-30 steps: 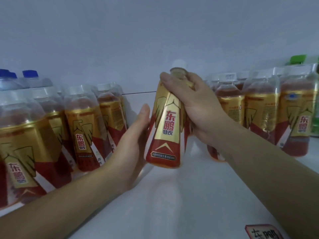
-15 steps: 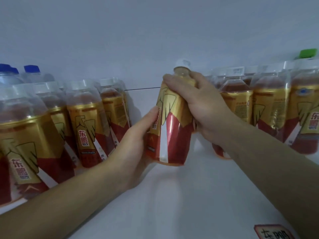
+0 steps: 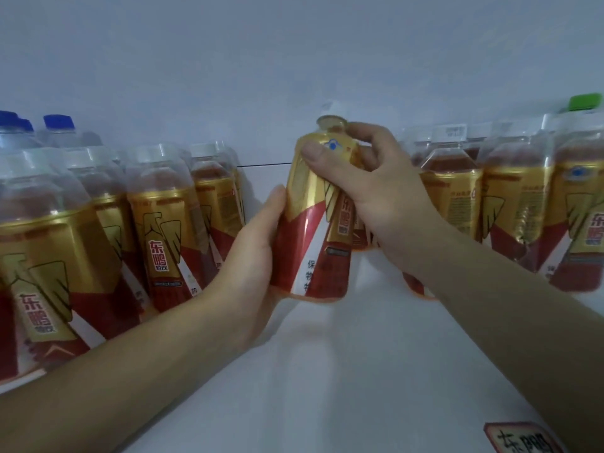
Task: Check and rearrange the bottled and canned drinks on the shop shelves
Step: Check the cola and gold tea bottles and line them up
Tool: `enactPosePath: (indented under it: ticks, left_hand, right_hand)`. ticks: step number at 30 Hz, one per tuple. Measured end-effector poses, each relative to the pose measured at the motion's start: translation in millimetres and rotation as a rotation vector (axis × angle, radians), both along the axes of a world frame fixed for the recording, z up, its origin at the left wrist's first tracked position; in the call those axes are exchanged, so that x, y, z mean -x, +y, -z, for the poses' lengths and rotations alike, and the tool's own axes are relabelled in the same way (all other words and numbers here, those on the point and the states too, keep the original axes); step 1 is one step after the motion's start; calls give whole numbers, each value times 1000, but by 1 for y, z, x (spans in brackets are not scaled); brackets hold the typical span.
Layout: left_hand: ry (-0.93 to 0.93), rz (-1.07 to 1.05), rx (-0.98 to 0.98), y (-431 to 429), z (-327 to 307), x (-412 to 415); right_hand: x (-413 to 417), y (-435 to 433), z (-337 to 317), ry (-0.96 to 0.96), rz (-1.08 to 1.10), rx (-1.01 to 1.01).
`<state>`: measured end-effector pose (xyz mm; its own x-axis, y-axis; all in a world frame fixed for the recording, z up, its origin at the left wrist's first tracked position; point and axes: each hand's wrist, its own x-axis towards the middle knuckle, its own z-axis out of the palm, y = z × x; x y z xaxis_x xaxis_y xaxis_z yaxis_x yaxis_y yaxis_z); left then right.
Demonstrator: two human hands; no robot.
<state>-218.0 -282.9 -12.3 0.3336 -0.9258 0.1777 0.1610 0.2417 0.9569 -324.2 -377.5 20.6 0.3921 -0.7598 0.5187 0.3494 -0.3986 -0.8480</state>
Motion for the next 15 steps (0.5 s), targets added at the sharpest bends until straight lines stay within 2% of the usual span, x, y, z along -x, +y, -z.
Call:
enactPosePath:
  ticks: [2, 5, 7, 10, 12, 15]
  left_hand:
    - [75, 7, -12, 0, 0, -2]
    - [158, 173, -94, 3, 0, -8]
    - [134, 210, -108, 2, 1, -10]
    - [100, 82, -60, -1, 2, -6]
    - [82, 25, -33, -3, 3, -3]
    - [120, 14, -51, -5, 5, -3]
  right_hand:
    - [-2, 1, 0, 13, -128, -64]
    - [-2, 2, -1, 111, -302, -90]
    - [-3, 1, 0, 108, -264, -61]
    - [-1, 4, 0, 36, -114, -17]
    - [0, 6, 0, 66, -15, 43]
    - [-2, 6, 1, 165, -99, 11]
